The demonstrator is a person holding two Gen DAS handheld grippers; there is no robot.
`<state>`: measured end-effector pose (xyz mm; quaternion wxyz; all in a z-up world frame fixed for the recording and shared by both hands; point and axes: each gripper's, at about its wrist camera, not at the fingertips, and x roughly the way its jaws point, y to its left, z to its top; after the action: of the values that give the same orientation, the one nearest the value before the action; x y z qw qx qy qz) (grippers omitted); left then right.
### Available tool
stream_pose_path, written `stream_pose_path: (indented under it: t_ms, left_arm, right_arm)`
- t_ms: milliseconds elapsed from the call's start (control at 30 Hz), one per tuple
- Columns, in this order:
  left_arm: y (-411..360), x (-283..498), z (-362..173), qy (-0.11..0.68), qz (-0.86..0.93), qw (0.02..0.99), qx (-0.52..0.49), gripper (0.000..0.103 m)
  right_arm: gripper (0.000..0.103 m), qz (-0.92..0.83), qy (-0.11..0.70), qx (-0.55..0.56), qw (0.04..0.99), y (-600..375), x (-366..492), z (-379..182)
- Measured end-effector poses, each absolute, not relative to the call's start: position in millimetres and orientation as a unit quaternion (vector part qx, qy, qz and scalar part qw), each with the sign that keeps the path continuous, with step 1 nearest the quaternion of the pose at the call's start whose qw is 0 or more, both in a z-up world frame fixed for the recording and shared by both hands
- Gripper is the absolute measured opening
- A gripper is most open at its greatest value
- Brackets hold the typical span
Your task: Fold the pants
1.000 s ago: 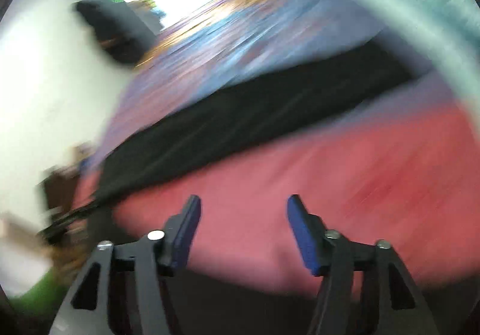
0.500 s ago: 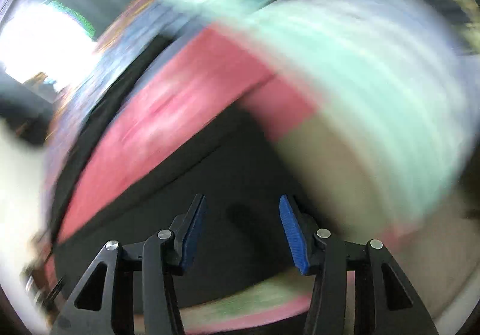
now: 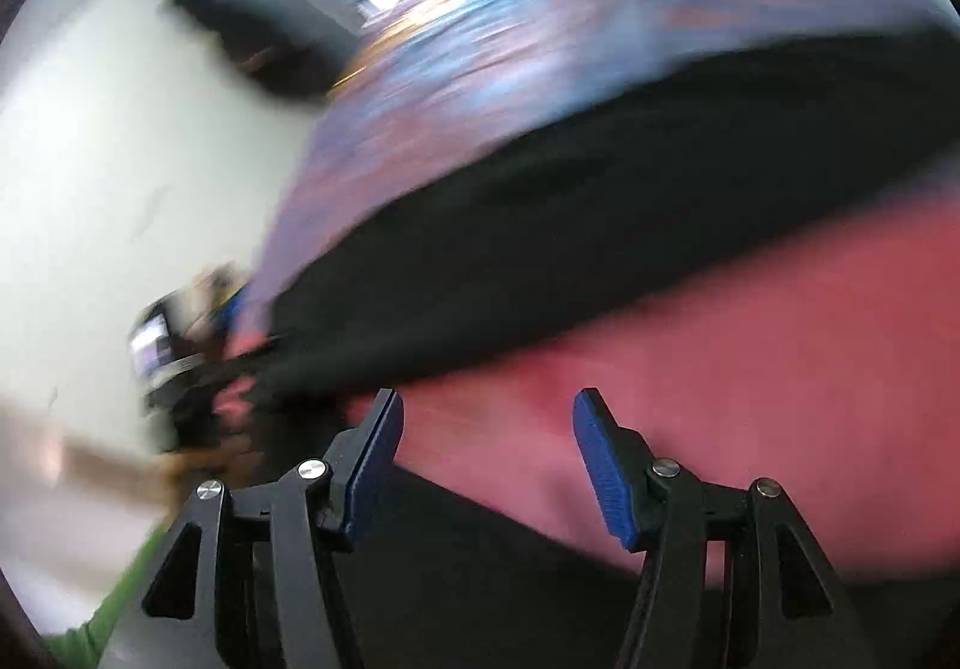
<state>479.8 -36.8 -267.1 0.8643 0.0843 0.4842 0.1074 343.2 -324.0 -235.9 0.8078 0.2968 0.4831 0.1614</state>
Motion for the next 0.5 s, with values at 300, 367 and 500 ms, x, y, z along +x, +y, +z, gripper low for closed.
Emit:
stream_pose_path:
  t_ms: [300, 367, 500]
  left_arm:
    - [-9.1, 476.4, -298.6, 0.456, 0.079, 0.886, 0.021, 0.103]
    - [-9.4, 470.8, -297.6, 0.451, 0.078, 0.889, 0.019, 0.103]
    - [-6.0, 461.5, -295.9, 0.446, 0.076, 0.892, 0.015, 0.103]
  right_arm:
    - [0.054, 0.258, 0.543, 0.181, 0.779, -229.3, 461.2, -280.5]
    - [0.055, 0.224, 0.54, 0.162, 0.795, -272.8, 465.6, -279.8]
    - [0.056, 0.117, 0.54, 0.164, 0.817, -406.6, 488.6, -286.7]
